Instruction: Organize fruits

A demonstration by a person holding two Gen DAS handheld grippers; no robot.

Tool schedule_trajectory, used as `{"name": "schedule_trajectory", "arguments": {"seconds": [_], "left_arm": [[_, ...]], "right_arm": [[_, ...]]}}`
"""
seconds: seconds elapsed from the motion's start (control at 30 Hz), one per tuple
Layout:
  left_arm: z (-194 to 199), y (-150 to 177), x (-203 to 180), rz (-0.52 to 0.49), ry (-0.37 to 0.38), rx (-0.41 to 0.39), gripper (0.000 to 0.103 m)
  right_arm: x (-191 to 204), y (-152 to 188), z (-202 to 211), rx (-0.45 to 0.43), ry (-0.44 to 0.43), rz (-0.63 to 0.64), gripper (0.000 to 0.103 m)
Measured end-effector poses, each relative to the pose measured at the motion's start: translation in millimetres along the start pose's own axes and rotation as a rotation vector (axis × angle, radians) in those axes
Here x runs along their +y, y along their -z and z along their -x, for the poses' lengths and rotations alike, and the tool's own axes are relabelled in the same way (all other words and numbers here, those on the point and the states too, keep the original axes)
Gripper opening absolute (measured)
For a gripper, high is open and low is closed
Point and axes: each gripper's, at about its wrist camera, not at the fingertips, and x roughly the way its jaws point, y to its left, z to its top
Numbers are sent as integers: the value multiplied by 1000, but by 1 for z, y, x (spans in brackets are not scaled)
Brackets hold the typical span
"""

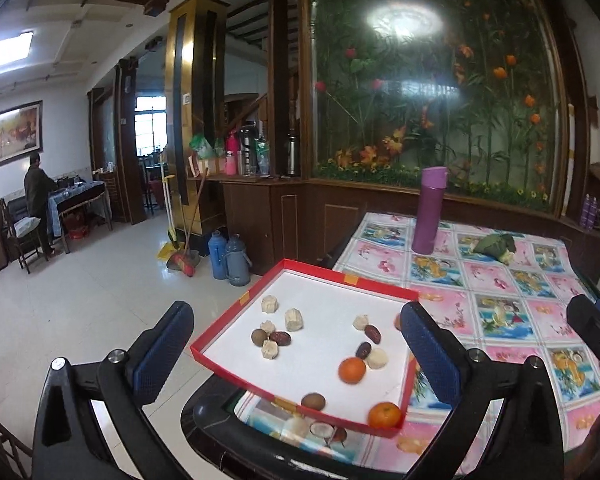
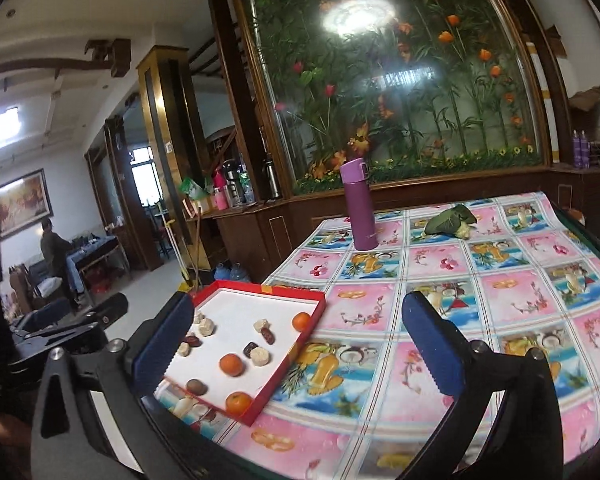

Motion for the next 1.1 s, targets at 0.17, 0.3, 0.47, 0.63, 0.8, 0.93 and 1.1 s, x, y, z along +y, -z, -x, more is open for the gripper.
{"name": "schedule_trajectory", "arguments": {"seconds": [0.17, 0.3, 0.47, 0.63, 0.8, 0.93, 1.1], "left_arm": [[29, 7, -5, -39, 32, -24, 103], [45, 11, -4, -57, 88, 4, 103], [59, 13, 8, 13, 97, -7, 103], [51, 16, 24, 102, 71, 12, 103], [43, 25, 41, 105, 8, 29, 103], [43, 31, 50, 70, -28, 30, 103], [44, 35, 57, 63, -34, 25, 103]], "right_arm": [[-6, 8, 38, 30, -24, -60, 103], [-2, 17, 62, 16, 12, -55, 103], [12, 25, 86, -36, 60, 26, 103], [25, 26, 78, -39, 77, 95, 103], [29, 29, 66, -9, 52, 50, 103], [35, 31, 62, 10, 39, 40, 103], [52, 29, 61, -3, 46, 87, 103]]}}
